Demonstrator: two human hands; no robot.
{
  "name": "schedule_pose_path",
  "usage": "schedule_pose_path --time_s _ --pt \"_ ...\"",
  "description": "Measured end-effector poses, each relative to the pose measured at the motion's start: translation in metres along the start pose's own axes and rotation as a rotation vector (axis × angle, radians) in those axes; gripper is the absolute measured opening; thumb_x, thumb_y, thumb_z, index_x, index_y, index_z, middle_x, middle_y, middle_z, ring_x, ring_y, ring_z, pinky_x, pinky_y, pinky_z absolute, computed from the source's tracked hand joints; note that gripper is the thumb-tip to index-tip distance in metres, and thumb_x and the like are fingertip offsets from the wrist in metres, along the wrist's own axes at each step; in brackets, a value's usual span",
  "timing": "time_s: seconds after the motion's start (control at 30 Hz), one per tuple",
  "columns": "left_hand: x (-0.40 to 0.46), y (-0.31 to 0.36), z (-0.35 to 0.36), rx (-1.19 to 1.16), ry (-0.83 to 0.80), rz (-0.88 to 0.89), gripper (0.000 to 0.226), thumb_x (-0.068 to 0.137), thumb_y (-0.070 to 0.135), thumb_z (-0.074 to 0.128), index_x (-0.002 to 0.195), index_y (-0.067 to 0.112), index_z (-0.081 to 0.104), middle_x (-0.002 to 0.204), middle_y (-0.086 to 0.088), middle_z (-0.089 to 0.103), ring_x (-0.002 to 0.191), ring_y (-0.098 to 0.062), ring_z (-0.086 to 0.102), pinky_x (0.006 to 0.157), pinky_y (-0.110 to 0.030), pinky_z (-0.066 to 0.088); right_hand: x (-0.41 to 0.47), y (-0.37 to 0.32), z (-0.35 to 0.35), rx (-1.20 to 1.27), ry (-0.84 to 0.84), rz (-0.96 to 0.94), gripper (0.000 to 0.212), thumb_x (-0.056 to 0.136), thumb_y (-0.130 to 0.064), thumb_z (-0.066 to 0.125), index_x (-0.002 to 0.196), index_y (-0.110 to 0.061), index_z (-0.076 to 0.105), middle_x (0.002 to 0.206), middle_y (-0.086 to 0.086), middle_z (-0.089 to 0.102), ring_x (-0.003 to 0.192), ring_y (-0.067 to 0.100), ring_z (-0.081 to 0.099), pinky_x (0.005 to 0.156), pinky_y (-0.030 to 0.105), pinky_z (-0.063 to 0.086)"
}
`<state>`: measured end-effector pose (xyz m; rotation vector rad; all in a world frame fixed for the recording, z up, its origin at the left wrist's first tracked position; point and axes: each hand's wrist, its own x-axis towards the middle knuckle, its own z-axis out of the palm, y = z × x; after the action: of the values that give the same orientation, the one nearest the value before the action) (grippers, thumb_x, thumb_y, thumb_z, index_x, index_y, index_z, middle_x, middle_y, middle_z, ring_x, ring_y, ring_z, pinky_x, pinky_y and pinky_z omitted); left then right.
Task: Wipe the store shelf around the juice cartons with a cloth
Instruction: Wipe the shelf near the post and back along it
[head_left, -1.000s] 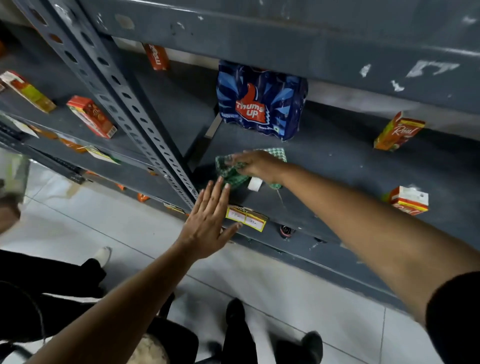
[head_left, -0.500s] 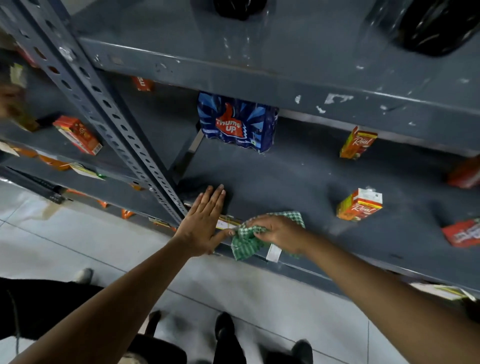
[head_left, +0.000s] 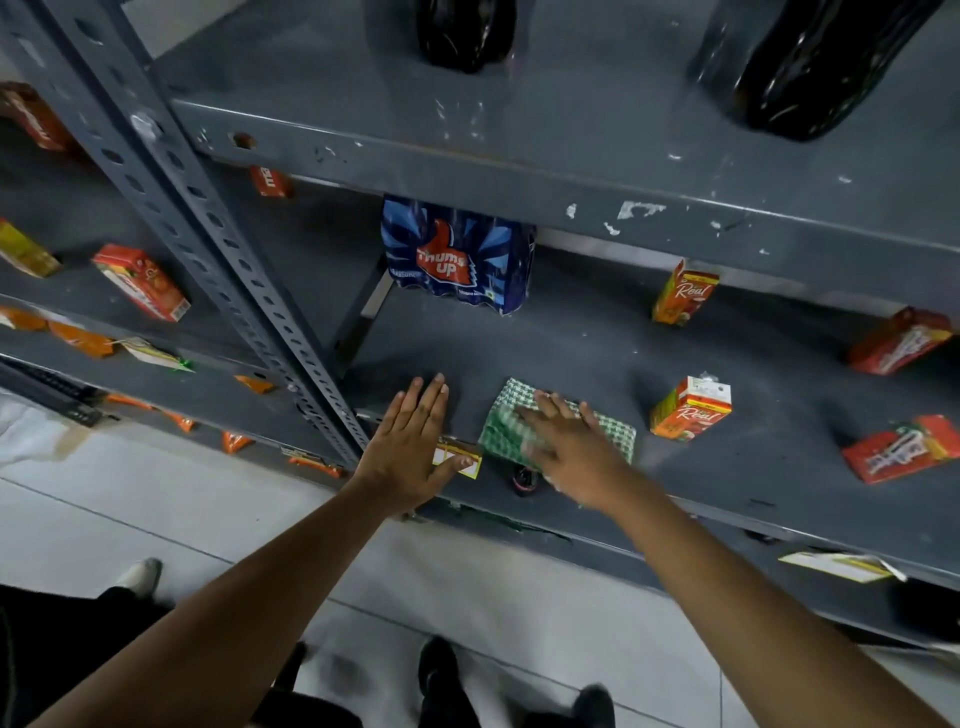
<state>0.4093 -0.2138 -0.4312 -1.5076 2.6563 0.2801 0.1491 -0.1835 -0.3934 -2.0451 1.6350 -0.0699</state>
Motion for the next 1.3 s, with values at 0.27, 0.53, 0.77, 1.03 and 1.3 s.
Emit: schedule_pose_path --time_s 0.27,0.53,0.77,1.03,1.3 --pt "0.021 0.034 -0.010 0.004 0.027 0.064 0.094 0.092 0.075 0.013 0.156 0.006 0.002 0.165 -0.008 -0.007 0.150 -0.027 -0.012 0.122 -0.043 0.000 -0.034 0.032 0.009 -0.203 0.233 -0.022 0.084 0.077 -0.037 0.073 0.148 -0.022 0.031 0.156 0.002 0.030 0.144 0.022 0.030 0.118 0.038 0.012" --pt "0.019 0.041 -0.020 -0.023 0.030 0.089 0.097 0.089 0.077 0.001 0.155 0.006 -0.002 0.164 -0.008 -0.010 0.150 -0.026 -0.015 0.123 -0.044 0.001 -0.062 0.013 -0.031 0.075 0.190 0.041 0.065 0.076 -0.002 0.059 0.132 -0.035 0.054 0.136 -0.004 0.059 0.124 0.020 0.056 0.102 0.029 0.044" --pt "0.020 0.045 -0.030 -0.061 0.129 0.090 0.089 0.095 0.072 0.011 0.155 0.007 -0.003 0.165 -0.008 -0.010 0.150 -0.024 -0.014 0.122 -0.040 -0.003 0.009 0.006 -0.084 0.072 0.389 0.173 0.062 0.085 0.002 0.049 0.143 -0.016 0.037 0.139 0.018 0.051 0.122 0.039 0.052 0.096 0.045 0.047" --pt "-0.010 -0.001 -0.021 -0.079 0.093 -0.022 0.083 0.099 0.065 0.024 0.156 0.009 -0.001 0.164 -0.004 -0.007 0.148 -0.015 -0.019 0.117 -0.029 -0.016 0.147 -0.066 -0.045 0.009 0.136 -0.080 0.060 0.092 -0.012 0.052 0.148 -0.019 0.031 0.160 0.006 0.022 0.147 0.026 0.019 0.119 0.033 0.013" --pt "0.002 0.013 -0.034 -0.093 0.095 -0.012 0.086 0.096 0.067 0.020 0.155 0.005 0.008 0.164 -0.008 0.004 0.148 -0.015 -0.011 0.118 -0.029 -0.013 0.173 -0.087 -0.051 0.022 -0.060 -0.189 0.070 0.088 0.004 0.045 0.143 -0.039 0.038 0.162 -0.003 0.014 0.149 0.026 0.005 0.119 0.033 0.008"
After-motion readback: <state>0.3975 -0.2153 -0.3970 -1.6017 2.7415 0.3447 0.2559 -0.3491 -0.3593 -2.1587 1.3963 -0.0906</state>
